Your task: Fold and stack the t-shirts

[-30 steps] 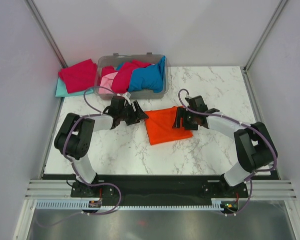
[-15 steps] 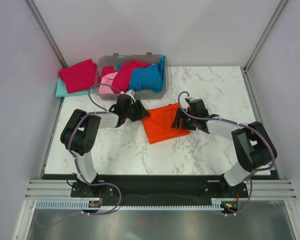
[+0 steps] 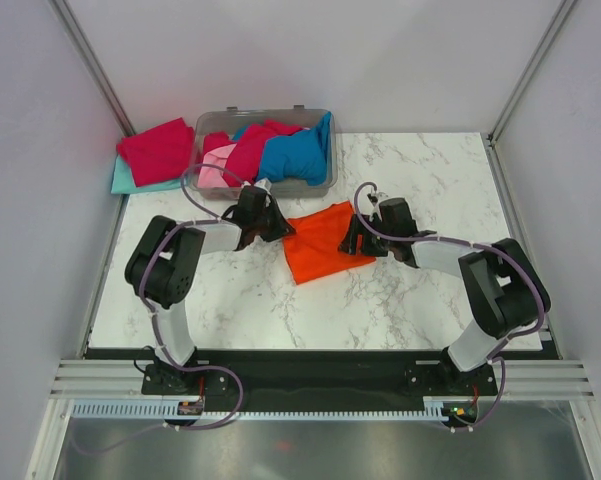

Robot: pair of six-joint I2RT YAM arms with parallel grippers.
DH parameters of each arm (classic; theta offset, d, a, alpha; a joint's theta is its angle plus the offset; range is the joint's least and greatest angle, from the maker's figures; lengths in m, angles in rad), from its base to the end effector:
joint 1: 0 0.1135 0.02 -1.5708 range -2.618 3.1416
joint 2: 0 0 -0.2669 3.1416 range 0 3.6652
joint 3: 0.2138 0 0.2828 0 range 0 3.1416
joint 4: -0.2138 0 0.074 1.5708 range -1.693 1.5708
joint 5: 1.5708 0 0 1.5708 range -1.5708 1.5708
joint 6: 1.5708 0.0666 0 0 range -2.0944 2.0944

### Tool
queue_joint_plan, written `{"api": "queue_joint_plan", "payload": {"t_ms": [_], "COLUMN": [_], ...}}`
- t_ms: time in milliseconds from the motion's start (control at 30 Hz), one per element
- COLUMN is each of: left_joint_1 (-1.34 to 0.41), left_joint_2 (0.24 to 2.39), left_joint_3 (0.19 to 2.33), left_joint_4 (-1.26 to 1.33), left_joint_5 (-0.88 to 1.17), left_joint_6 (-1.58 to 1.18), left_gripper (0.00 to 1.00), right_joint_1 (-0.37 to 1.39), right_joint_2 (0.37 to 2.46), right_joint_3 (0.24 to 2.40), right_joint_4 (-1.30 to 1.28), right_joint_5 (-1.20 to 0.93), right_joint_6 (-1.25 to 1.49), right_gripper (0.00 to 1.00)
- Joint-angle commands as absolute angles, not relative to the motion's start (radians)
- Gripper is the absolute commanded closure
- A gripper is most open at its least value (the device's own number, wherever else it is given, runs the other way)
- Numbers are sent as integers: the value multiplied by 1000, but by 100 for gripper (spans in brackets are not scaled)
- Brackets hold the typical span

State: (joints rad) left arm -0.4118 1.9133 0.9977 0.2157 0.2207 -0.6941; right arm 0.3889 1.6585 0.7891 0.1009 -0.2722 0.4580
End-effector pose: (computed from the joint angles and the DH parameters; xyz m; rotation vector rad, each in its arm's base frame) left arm 0.3900 -0.1862 0.0928 -0.2140 2.3805 -0.8083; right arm 0.3327 0.1557 0.1109 -0.0569 2.4229 0.7238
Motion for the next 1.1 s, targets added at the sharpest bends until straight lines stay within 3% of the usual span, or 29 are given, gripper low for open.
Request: {"api": "queue_joint_plan", "payload": {"t_ms": [0,167,500,667,800,933,1067], "left_joint_1": [-413,-396,-244,-100,-43,80,115], "left_joint_2": [1803,1700,1611,1543,1523,1505,1467], "left_joint_3": [986,1054,1245,1206,1180,1245,1256], "left_joint_4": [54,-270,-719,-692,-605,-591,-487], "left_joint_5": [163,92,-44,-93,-291,-224,-302], "left_joint_6": [-612,-497,-232,-129,-75,-103,-66], "left_gripper": [98,98,98,98,98,98,98], "right_joint_1": [394,394,394,394,394,394,394], "right_joint_2": [1686,1605,1508,1516,1522,1529,1539], "right_joint_3": [713,655,566,568,566,569,572], "right_joint_4": [26,78,133,140,138,143,144], "right_joint_5": [-310,-307,-261,-276,-285,-296,-305], "right_joint_6": [425,436,488,476,472,471,466], "right_gripper": [21,9,7,7,7,7,8]}}
